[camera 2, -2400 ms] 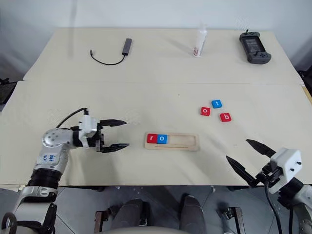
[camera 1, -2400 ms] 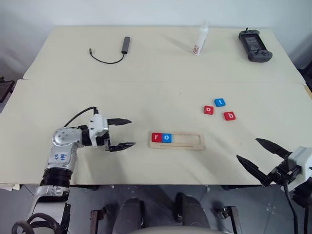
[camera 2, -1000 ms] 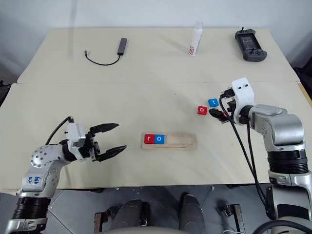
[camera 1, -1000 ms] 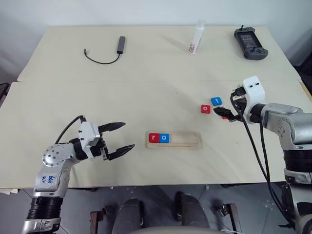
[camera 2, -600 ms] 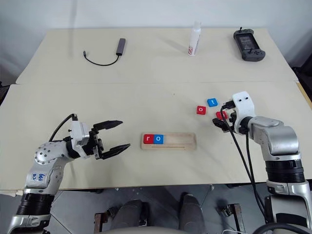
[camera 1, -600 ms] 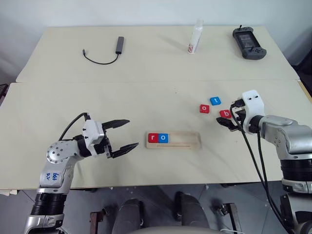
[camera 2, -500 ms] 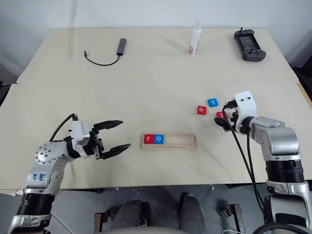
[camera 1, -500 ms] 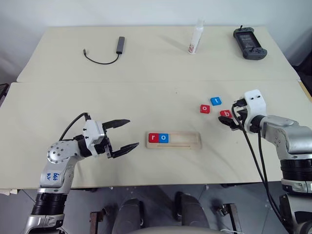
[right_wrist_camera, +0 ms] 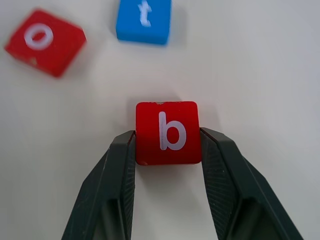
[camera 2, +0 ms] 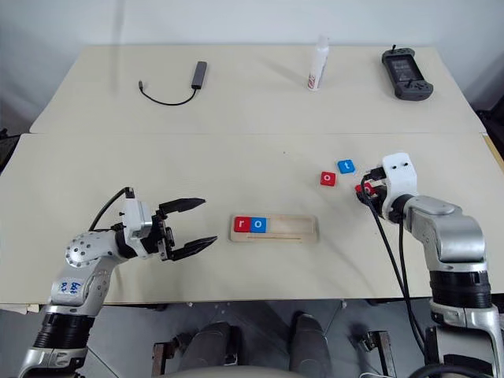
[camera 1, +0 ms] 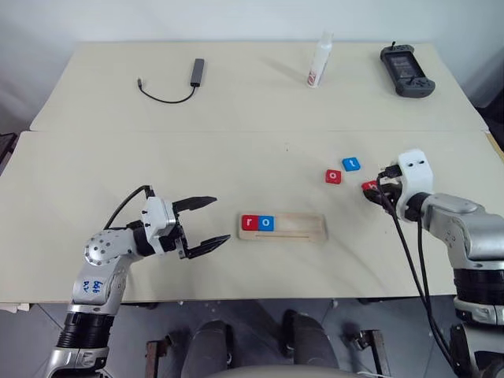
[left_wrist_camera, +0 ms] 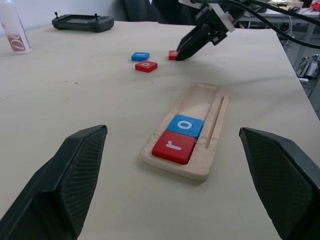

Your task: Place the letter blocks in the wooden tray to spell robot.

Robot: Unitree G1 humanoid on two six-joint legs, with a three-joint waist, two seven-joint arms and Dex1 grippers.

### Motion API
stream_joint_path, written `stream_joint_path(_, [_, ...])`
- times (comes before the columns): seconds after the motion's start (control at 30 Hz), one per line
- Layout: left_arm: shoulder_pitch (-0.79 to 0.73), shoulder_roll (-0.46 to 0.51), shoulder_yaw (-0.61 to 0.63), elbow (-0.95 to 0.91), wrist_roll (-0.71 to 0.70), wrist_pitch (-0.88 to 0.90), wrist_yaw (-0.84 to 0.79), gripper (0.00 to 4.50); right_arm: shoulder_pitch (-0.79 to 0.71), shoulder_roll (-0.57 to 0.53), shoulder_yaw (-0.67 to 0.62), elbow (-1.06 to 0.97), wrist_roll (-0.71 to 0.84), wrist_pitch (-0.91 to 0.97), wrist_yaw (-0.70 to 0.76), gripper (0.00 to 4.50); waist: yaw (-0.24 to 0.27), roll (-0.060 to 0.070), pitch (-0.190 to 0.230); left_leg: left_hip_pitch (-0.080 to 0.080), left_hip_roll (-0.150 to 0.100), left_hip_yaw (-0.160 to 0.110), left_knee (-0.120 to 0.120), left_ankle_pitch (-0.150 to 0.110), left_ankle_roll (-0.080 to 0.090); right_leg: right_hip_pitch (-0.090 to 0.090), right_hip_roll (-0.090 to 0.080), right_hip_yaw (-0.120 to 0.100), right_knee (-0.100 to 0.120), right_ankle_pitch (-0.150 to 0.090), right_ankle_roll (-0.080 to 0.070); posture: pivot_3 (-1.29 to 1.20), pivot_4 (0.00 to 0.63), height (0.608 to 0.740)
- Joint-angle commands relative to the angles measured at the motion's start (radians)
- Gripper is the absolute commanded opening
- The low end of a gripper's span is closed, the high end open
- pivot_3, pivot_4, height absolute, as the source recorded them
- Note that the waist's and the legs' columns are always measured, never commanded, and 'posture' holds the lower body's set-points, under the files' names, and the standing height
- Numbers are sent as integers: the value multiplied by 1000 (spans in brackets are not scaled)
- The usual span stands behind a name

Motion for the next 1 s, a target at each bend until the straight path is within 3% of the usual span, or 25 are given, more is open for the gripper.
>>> stream_joint_path(0.03, [-17,-13,-19,-12,-7,-3,-8,4500,47,36,-107,-206,36,159,-62,1467,-2,0,0,0,0,0,0,0,0,0,0,0,0,0,0,0,150,740])
stream_joint_path(0.23, [-36,-25,-55,12,-7,10,-39,4500,182,251,-229,-569,40,428,-167,1467,-5,1,0,0,1,-1,-1,0,-1,0,1,0,0,0,0,0,150,740])
stream_joint_path(0.37, [-66,-26,-62,30,-7,15,-46,4500,214,368,-222,-624,-9,434,-239,1467,-6,1,0,1,0,0,0,0,-1,0,1,1,0,0,0,0,150,740])
stream_joint_path(0.5, [-75,-15,-53,24,-8,23,-46,4500,199,385,-188,-592,-37,375,-267,1467,-8,1,-1,1,0,0,-1,0,-1,-1,1,1,0,0,0,0,150,740])
stream_joint_path(0.53, [-73,-12,-50,21,-8,23,-46,4500,196,382,-181,-586,-44,361,-272,2197,-8,1,-1,1,0,0,-1,0,-1,-1,1,1,0,0,0,0,150,740])
stream_joint_path(0.57, [-70,-8,-46,20,-7,22,-45,4500,190,380,-178,-575,-36,360,-260,2457,-8,1,-1,1,0,0,-1,0,-1,-1,1,1,0,0,0,0,150,740])
stream_joint_path(0.73, [-53,8,-31,-2,-9,29,-34,4500,163,258,-173,-520,29,343,-130,4204,-8,1,0,1,0,0,-1,0,0,-1,1,1,0,0,0,0,150,740])
stream_joint_path(0.77, [-47,11,-29,-9,-12,30,-33,4500,162,190,-175,-498,57,315,-60,4463,-7,1,0,1,0,0,-1,0,0,-1,1,1,0,0,0,0,150,740])
stream_joint_path(0.87, [-37,25,-23,-18,-18,30,-46,4500,181,-39,-131,-412,89,144,158,4463,-6,2,0,0,-1,-1,-1,-1,1,0,0,1,-1,0,0,0,150,740])
stream_joint_path(1.0, [-42,37,-31,-25,-34,30,-83,4500,221,-264,-46,-178,44,-333,545,4463,-7,1,0,1,-1,0,-2,-1,1,0,0,1,-2,0,0,0,150,740])
